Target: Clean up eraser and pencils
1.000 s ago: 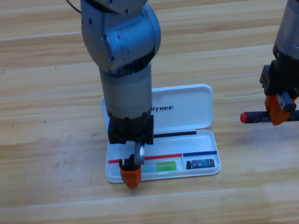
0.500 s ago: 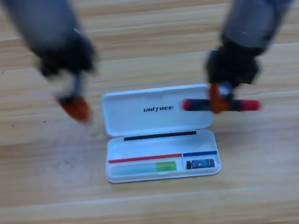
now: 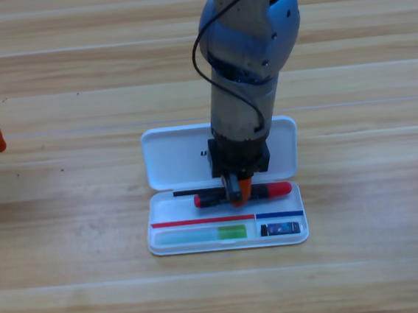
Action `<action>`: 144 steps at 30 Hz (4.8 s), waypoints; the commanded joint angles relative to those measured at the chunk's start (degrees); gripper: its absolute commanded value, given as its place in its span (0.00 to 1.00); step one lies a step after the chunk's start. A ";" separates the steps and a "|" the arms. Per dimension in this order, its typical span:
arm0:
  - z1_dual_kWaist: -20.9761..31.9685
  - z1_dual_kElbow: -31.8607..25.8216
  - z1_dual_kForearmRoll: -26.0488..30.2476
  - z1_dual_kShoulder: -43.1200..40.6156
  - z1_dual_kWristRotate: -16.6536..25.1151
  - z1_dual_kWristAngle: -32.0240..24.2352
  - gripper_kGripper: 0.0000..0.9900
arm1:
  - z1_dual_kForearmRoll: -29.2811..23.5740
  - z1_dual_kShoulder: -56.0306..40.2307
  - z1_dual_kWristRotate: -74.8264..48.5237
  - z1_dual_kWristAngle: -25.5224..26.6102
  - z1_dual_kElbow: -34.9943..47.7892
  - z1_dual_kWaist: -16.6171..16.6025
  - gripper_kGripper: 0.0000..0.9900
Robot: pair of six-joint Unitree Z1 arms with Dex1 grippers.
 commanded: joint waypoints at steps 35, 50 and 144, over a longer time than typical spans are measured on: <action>7.57 -4.07 -28.35 24.64 -12.42 -24.83 0.00 | -25.55 -50.43 16.24 27.45 44.92 2.86 1.00; 5.28 -1.69 -24.04 31.76 -4.60 -37.93 0.00 | -27.57 -50.69 16.77 29.39 47.12 2.86 1.00; -13.96 17.47 -11.65 -16.49 -6.35 -33.62 1.00 | -27.66 -48.23 17.91 28.24 46.24 2.86 1.00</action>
